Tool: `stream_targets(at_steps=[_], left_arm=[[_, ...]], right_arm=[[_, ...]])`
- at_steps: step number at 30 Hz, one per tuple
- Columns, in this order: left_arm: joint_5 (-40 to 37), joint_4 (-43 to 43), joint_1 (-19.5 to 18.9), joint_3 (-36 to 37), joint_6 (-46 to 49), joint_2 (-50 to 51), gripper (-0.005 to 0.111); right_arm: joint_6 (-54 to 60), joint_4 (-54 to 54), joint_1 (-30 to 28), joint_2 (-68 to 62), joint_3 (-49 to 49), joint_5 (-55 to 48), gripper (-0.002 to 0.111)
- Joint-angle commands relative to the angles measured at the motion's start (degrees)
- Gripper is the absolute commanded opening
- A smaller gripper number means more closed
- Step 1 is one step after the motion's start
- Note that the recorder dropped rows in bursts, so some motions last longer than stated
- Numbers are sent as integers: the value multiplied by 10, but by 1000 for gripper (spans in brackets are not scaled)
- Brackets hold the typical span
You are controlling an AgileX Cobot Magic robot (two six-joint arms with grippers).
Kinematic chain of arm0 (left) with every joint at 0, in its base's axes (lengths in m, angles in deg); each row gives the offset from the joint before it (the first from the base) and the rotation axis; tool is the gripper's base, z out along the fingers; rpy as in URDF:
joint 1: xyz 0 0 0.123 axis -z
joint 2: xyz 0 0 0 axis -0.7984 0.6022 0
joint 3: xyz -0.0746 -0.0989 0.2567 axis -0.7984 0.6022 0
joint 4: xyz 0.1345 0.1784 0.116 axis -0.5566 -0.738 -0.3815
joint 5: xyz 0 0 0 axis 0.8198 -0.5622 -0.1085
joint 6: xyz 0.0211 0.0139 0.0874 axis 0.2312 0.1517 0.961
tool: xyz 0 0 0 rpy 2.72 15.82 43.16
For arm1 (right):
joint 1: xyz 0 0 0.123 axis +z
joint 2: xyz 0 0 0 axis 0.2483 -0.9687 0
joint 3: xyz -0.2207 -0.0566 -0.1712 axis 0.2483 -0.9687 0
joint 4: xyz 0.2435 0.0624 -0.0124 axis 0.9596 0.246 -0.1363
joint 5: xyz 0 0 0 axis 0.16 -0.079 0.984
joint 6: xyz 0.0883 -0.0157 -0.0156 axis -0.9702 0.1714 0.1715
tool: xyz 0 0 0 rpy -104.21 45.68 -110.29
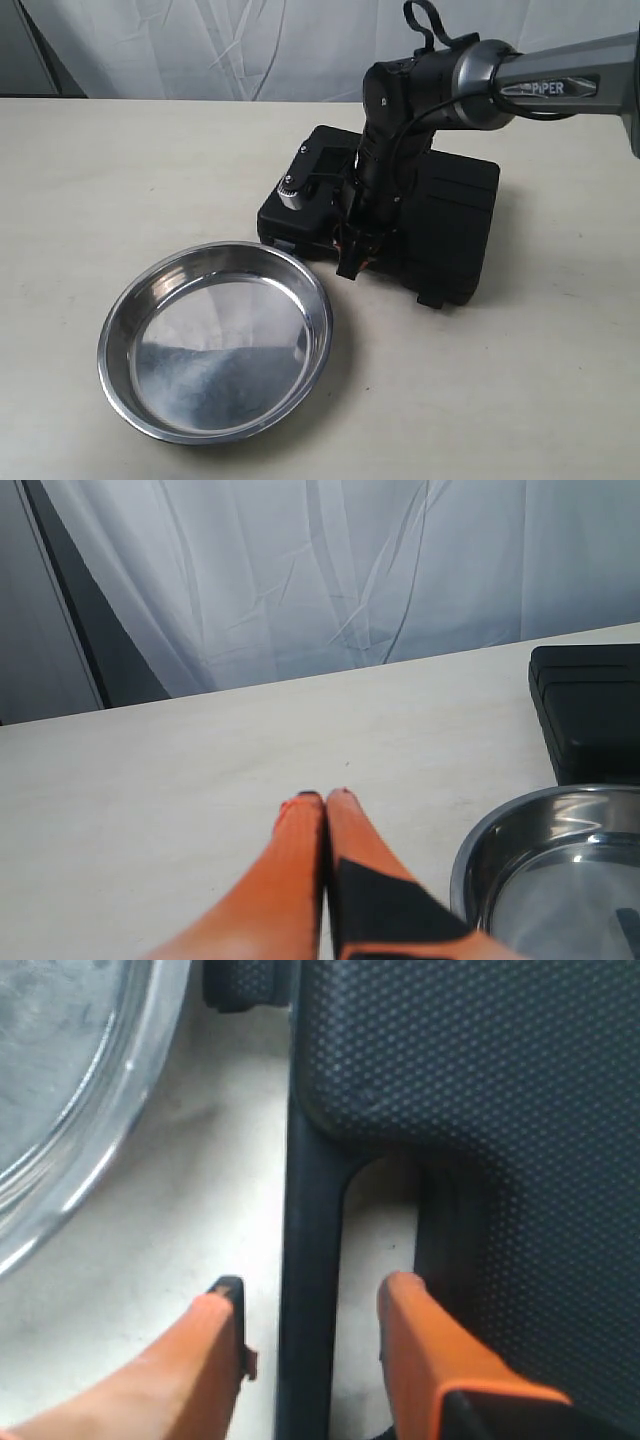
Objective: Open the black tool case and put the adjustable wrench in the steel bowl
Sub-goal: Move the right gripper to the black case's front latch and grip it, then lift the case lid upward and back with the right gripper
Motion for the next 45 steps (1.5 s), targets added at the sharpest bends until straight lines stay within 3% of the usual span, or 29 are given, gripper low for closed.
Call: stream_targets(at_steps=[1, 24, 27, 33, 45], left_arm=[[3, 1, 1, -1, -1, 2, 0], [3, 1, 1, -1, -1, 2, 0], [3, 1, 1, -1, -1, 2, 0], [3, 1, 1, -1, -1, 2, 0], [3, 1, 1, -1, -1, 2, 0]], right_arm=[[0, -2, 0, -12, 3, 6, 43], [0, -14, 0, 0, 3, 7, 43], [0, -27, 0, 0, 3, 4, 34], [0, -30, 0, 0, 3, -7, 1], [0, -30, 0, 11, 3, -38, -1]])
